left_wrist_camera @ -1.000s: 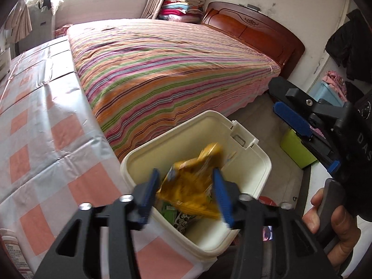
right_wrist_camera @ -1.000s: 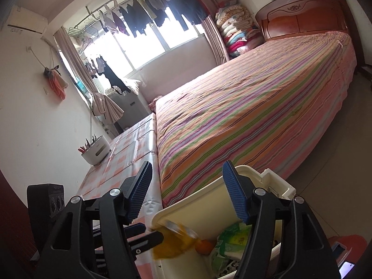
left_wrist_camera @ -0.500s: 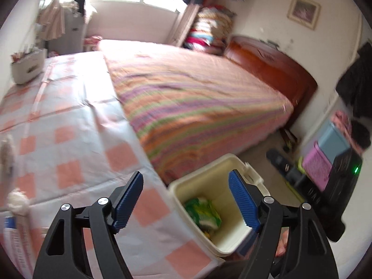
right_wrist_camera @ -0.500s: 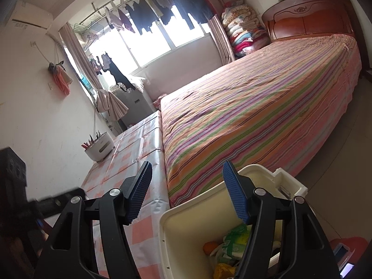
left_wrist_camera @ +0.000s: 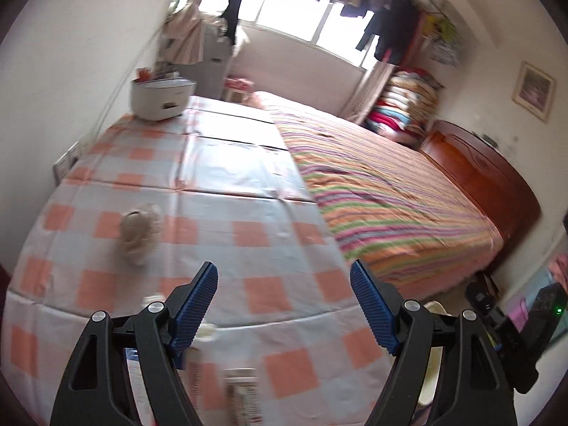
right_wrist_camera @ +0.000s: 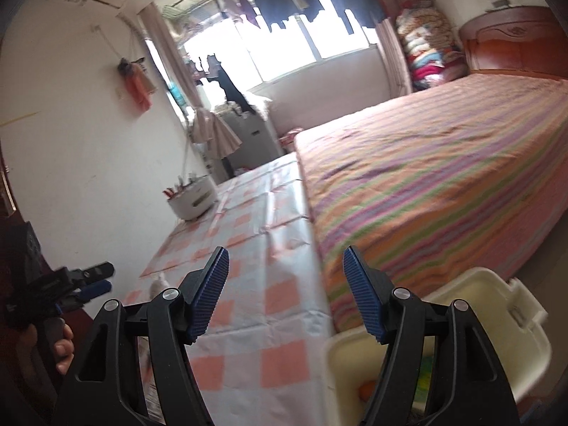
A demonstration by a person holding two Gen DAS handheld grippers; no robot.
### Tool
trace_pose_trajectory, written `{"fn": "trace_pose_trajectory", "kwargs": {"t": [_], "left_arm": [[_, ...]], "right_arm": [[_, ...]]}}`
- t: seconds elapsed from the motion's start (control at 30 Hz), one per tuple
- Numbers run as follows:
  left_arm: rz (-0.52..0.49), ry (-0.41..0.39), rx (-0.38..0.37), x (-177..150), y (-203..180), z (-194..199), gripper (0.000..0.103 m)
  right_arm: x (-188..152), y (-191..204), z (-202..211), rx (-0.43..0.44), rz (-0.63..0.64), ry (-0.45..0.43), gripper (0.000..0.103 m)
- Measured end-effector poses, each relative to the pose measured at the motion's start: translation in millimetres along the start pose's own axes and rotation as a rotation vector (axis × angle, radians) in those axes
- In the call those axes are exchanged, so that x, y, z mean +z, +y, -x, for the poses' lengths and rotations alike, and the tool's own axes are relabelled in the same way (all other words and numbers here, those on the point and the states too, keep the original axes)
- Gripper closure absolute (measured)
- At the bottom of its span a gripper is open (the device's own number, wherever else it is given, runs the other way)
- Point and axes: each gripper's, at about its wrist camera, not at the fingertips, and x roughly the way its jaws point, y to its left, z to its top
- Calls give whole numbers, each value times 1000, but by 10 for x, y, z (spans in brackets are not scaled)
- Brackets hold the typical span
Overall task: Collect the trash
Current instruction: 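Drop the yellow wrapper into the cream bin and open the left tool, then reach the right tool to the white tissue and close on it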
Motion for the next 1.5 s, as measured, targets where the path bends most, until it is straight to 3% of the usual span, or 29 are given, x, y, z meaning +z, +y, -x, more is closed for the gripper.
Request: {"fn": "trace_pose_trajectory", "kwargs": {"t": [0.13, 0.27, 0.4, 0.6, 0.77, 1.2, 1.5], "left_arm": [[81, -45, 73, 84, 361, 90, 28], [142, -77, 85, 133, 613, 164, 28], [164, -78, 123, 131, 838, 209, 28], [209, -86, 229, 65, 1268, 341, 28], [251, -93, 281, 21, 1555, 425, 28], [268, -69, 222, 39, 1651, 364, 28], [334, -83, 216, 89, 1799, 341, 28]], "right_arm": [[184, 389, -256, 82, 43, 9, 31], [288, 840, -614, 176, 103, 41, 31], [135, 1056, -881, 245, 130, 105, 31], [-300, 1171, -1314, 319, 138, 282, 31], [-399, 1380, -1420, 346, 176, 314, 31], [-548, 1385, -1458, 337, 177, 370, 31], [-855, 1801, -1607, 424, 240, 560, 39]]}}
